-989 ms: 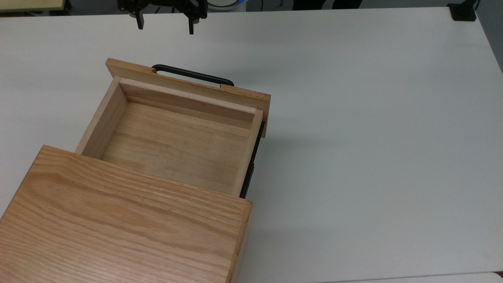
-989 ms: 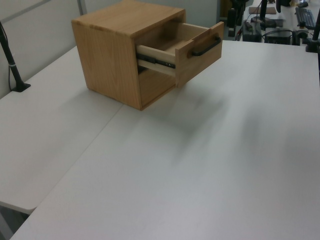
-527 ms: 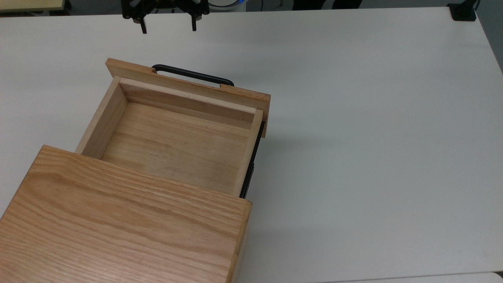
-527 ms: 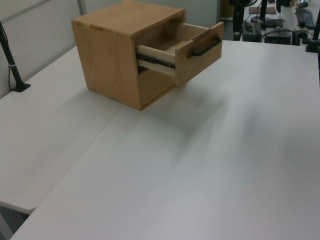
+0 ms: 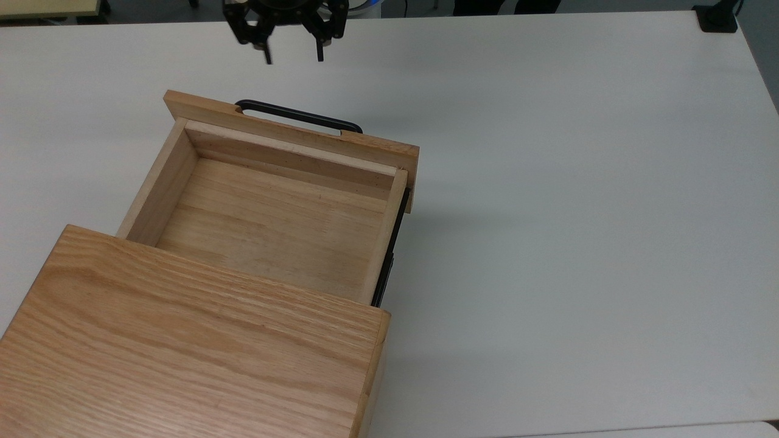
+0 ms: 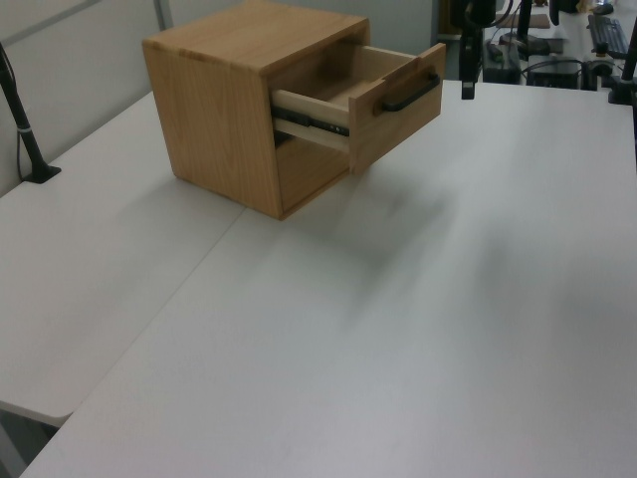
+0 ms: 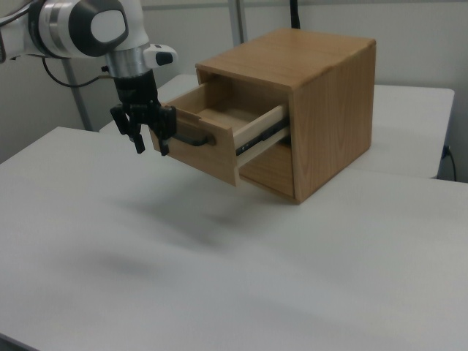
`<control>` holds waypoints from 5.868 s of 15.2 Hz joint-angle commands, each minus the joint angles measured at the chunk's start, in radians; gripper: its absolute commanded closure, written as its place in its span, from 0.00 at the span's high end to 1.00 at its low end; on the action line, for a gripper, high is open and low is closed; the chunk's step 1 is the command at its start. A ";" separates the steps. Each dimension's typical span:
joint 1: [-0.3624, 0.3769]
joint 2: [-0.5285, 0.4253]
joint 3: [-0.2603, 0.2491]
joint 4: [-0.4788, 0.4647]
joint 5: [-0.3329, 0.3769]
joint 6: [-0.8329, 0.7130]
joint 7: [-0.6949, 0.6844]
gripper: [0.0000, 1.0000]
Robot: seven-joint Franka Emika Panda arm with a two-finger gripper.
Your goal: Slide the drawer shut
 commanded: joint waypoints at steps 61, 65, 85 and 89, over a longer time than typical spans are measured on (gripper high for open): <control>-0.052 0.065 0.080 0.063 -0.099 0.199 0.527 0.00; -0.046 -0.084 0.080 -0.056 -0.019 0.078 0.372 0.00; -0.091 -0.103 0.034 -0.064 0.127 0.120 0.105 1.00; -0.089 -0.103 0.034 -0.064 0.124 0.123 0.099 1.00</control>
